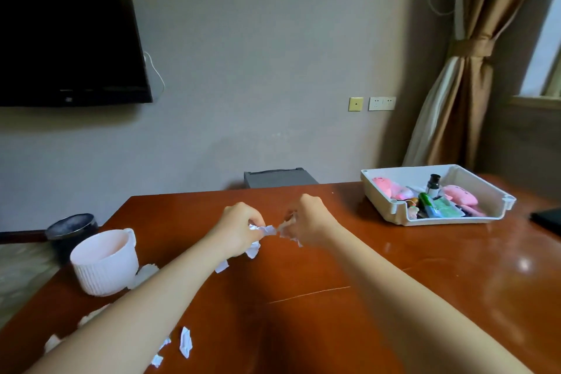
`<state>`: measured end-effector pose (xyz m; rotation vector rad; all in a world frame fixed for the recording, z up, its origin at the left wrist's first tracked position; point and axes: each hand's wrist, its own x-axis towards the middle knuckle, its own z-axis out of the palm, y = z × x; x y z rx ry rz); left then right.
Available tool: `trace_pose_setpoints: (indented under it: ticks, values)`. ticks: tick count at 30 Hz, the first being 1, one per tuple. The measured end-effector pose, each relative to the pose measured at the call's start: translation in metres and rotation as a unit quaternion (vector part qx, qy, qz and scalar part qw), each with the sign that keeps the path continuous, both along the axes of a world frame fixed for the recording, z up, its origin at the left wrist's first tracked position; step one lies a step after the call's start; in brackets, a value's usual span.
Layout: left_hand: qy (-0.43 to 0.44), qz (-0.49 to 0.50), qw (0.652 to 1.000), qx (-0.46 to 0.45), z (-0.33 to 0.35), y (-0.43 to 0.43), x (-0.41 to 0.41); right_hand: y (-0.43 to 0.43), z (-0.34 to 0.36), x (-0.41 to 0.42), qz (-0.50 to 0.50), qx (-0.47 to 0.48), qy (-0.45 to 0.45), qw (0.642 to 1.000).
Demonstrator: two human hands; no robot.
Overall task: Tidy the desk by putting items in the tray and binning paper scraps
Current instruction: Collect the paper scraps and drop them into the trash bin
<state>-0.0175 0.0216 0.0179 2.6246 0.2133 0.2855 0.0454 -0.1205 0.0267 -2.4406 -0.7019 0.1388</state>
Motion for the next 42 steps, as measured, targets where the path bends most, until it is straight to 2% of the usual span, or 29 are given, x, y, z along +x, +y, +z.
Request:
trace_pose_setpoints:
  ticks: [8,13,18,22,27,36,42]
  values:
    - [-0.049,-0.128,0.991,-0.009,0.023,-0.115,0.007,-0.132,0.04,-0.034,-0.102,-0.013,-0.05,0.993]
    - [-0.051,-0.21,0.976,-0.032,0.025,-0.202,0.006,-0.215,0.037,-0.061,-0.193,-0.026,-0.078,0.978]
    - [-0.041,-0.29,0.954,-0.064,0.019,-0.283,-0.001,-0.297,0.041,-0.065,-0.246,-0.031,-0.033,0.968]
    - [-0.035,-0.332,0.939,-0.087,0.001,-0.34,-0.019,-0.348,0.013,-0.118,-0.29,-0.053,-0.046,0.954]
    - [-0.008,-0.373,0.921,-0.114,-0.032,-0.411,-0.04,-0.418,-0.017,-0.141,-0.341,-0.075,-0.026,0.937]
    - [0.095,-0.427,0.893,-0.104,-0.105,-0.498,-0.053,-0.504,-0.099,-0.168,-0.398,-0.05,0.071,0.913]
    - [0.169,-0.419,0.888,-0.091,-0.165,-0.529,-0.049,-0.533,-0.161,-0.167,-0.419,-0.023,0.141,0.896]
